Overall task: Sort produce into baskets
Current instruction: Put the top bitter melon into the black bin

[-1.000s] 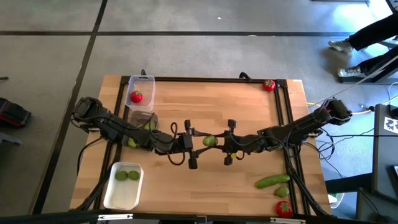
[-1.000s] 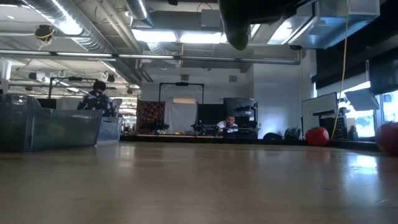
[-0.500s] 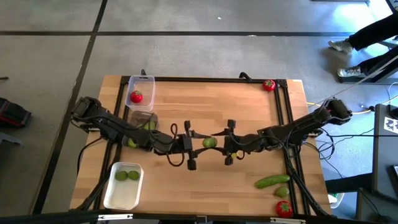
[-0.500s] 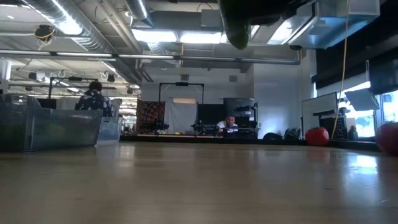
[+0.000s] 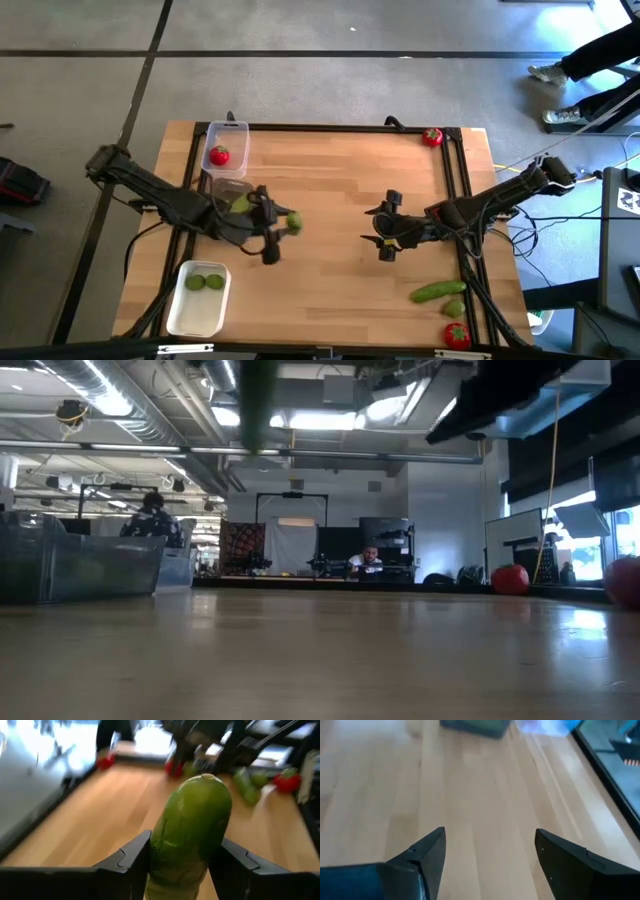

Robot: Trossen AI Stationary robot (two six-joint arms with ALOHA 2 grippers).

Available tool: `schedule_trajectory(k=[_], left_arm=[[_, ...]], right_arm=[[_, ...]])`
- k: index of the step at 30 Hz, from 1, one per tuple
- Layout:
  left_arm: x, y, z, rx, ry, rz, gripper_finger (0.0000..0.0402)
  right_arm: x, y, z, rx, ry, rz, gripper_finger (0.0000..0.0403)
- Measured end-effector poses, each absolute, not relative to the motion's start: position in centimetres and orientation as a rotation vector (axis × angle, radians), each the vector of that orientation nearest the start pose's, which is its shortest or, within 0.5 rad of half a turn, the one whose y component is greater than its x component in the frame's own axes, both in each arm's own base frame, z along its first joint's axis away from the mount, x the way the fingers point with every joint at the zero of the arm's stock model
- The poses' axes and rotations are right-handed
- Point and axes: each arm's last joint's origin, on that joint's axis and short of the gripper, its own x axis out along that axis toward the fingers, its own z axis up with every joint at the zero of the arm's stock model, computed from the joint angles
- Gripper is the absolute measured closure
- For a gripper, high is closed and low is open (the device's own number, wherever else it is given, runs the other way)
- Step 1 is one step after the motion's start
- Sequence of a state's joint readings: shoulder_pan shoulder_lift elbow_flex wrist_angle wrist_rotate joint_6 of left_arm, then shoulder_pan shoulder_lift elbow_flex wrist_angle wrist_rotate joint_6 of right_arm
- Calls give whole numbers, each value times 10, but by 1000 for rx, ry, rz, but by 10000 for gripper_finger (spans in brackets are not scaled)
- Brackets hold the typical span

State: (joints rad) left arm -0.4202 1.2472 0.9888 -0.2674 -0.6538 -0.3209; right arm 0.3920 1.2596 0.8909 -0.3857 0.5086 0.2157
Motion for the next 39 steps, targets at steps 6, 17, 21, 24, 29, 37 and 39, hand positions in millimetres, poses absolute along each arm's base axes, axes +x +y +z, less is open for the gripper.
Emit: schedule_trajectory(k=[6, 17, 21, 24, 29, 37, 39], left_arm=[[205, -72, 303, -221, 587, 439, 234], [148, -46, 294, -399, 796, 773, 233], [137, -42, 290, -460, 860, 901, 233], [132, -41, 286, -506, 908, 949, 233], [129, -41, 269, -498, 965, 985, 233], [126, -36, 251, -532, 1052, 1043, 233], [125, -34, 248, -528, 1059, 1059, 233]], right_arm=[[241, 84, 255, -107, 700, -202, 132], [240, 83, 254, -130, 702, -244, 132], [240, 83, 254, -130, 702, -244, 132], [240, 83, 254, -131, 704, -245, 132], [239, 82, 253, -134, 711, -245, 132], [238, 82, 253, -140, 717, -250, 132], [239, 82, 253, -141, 717, -251, 132]])
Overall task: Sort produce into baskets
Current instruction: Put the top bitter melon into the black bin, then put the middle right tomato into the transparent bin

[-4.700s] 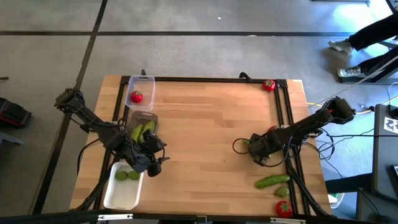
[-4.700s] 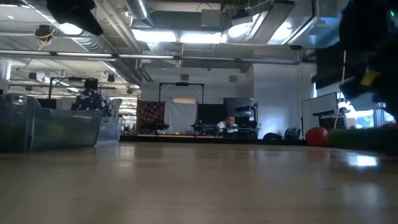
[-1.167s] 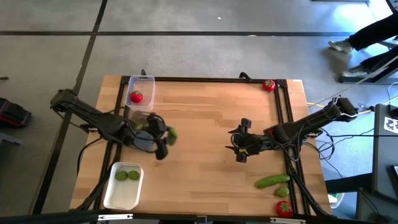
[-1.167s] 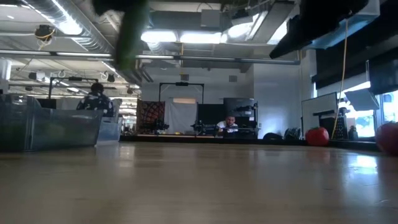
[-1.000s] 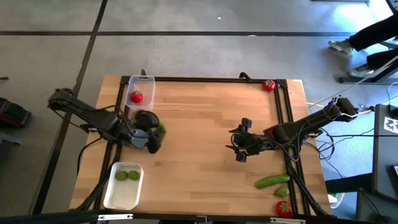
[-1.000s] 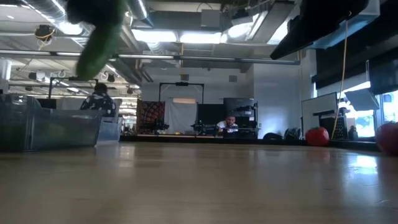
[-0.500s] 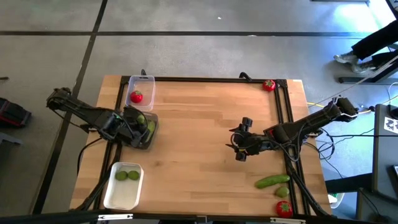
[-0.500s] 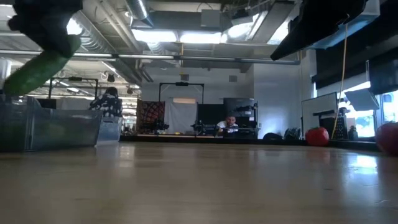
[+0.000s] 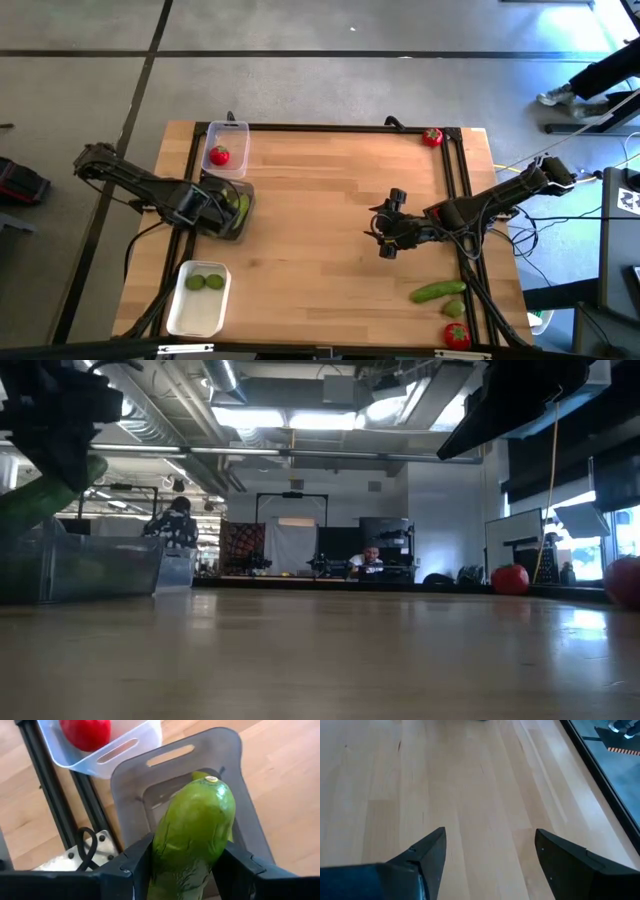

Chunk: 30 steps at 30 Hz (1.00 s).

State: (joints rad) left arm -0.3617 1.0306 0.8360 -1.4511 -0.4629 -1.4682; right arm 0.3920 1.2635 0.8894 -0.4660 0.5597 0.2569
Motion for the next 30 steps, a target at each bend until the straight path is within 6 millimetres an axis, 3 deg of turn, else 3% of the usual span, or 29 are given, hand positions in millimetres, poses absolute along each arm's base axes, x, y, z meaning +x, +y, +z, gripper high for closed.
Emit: schedule_trajectory(k=[8, 18, 26, 30], left_arm=[[123, -29, 237, -530, 1106, 1095, 230], [127, -30, 237, -532, 1100, 1046, 137], [128, -30, 238, -482, 1117, 997, 130], [140, -34, 238, -471, 1042, 896, 130]], right_arm=[[238, 82, 253, -142, 717, -252, 132], [238, 82, 252, -143, 719, -253, 132], [238, 82, 252, -147, 727, -253, 132], [238, 82, 252, -146, 723, -252, 132]])
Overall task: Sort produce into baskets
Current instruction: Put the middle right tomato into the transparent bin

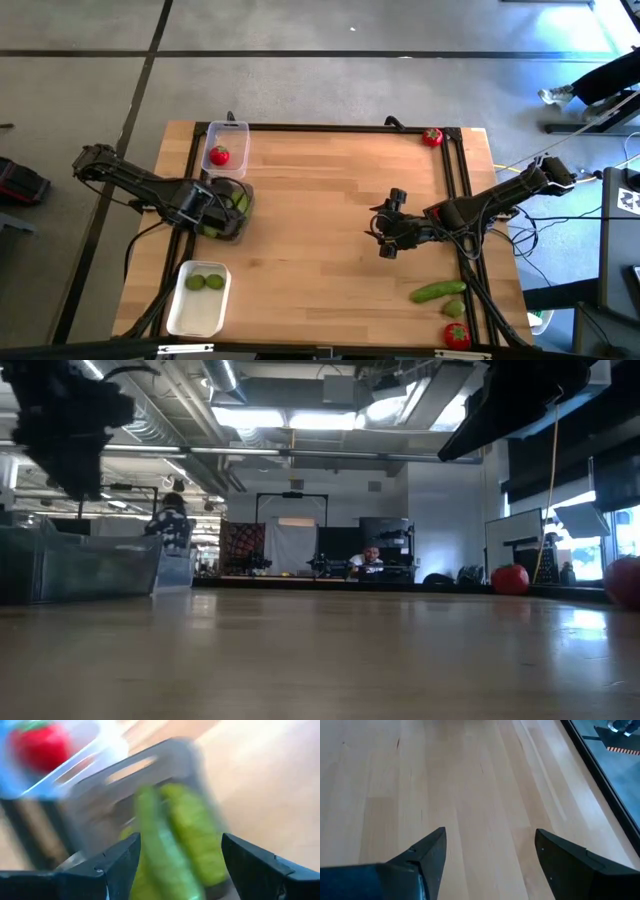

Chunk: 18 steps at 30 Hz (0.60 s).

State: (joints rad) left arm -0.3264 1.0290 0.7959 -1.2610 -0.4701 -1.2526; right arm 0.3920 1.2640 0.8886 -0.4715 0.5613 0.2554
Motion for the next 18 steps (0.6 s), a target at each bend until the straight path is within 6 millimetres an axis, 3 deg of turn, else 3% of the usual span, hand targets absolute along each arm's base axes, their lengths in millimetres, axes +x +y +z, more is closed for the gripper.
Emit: schedule_trajectory(k=[10, 18], left_arm=[[187, -48, 258, -374, 688, 504, 130], [199, -51, 269, -311, 568, 413, 130]], right_arm=[[233, 79, 247, -126, 791, -277, 132], [212, 45, 240, -34, 1017, -479, 132]])
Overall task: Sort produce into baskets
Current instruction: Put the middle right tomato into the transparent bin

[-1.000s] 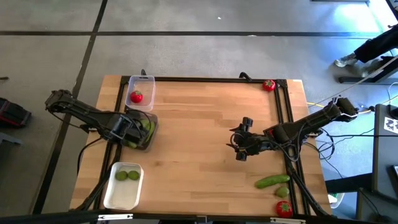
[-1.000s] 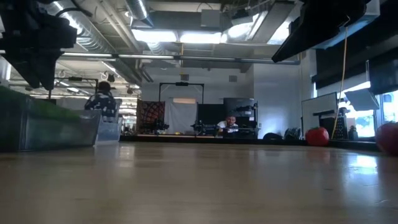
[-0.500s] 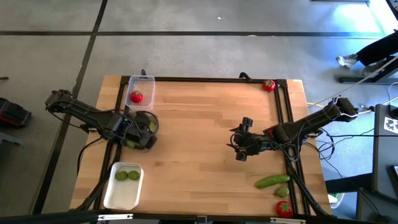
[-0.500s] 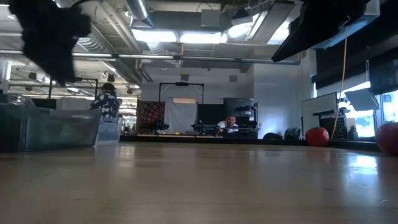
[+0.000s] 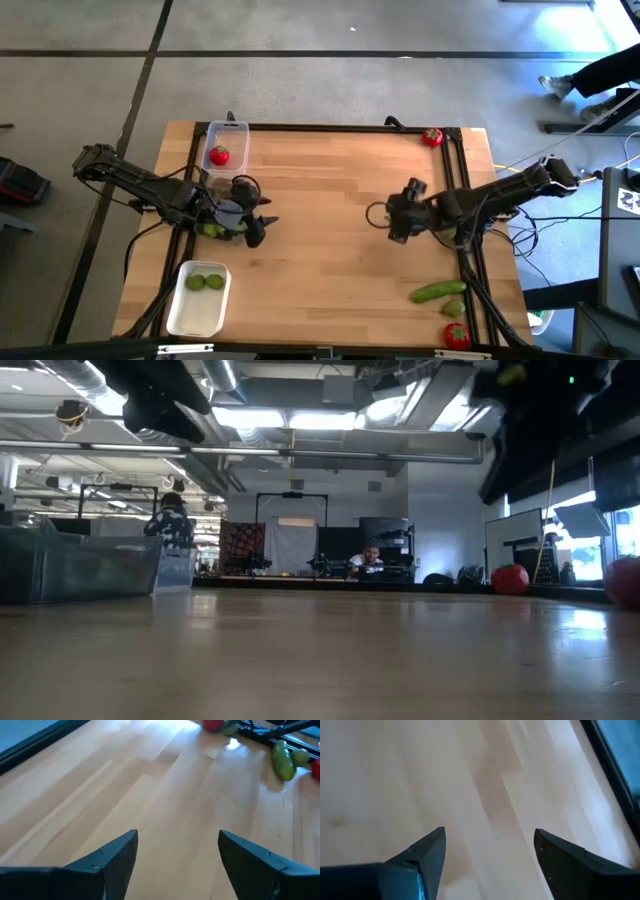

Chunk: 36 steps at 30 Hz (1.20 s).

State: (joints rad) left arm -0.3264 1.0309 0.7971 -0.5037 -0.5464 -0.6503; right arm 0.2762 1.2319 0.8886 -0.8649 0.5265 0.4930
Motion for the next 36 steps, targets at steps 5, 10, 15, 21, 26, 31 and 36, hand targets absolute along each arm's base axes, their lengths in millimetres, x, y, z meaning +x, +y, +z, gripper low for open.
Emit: schedule_trajectory(k=[5, 10, 15, 21, 26, 31, 36], left_arm=[[199, -51, 269, -315, 568, 417, 130], [199, -51, 269, -315, 572, 418, 130], [198, -51, 269, -302, 575, 415, 130], [198, -51, 269, -286, 579, 410, 130], [198, -51, 269, -285, 579, 409, 130], [198, -51, 268, -285, 580, 409, 130], [198, -51, 268, -284, 581, 410, 130]], right_arm=[[198, 20, 237, 65, 1189, -576, 132], [185, 1, 234, 196, 1373, -619, 132], [178, -5, 233, 309, 1484, -594, 132], [178, -2, 232, 396, 1526, -490, 132], [178, -1, 232, 390, 1540, -461, 132], [171, -4, 231, 301, 1618, -565, 117], [170, -4, 226, 266, 1719, -587, 58]])
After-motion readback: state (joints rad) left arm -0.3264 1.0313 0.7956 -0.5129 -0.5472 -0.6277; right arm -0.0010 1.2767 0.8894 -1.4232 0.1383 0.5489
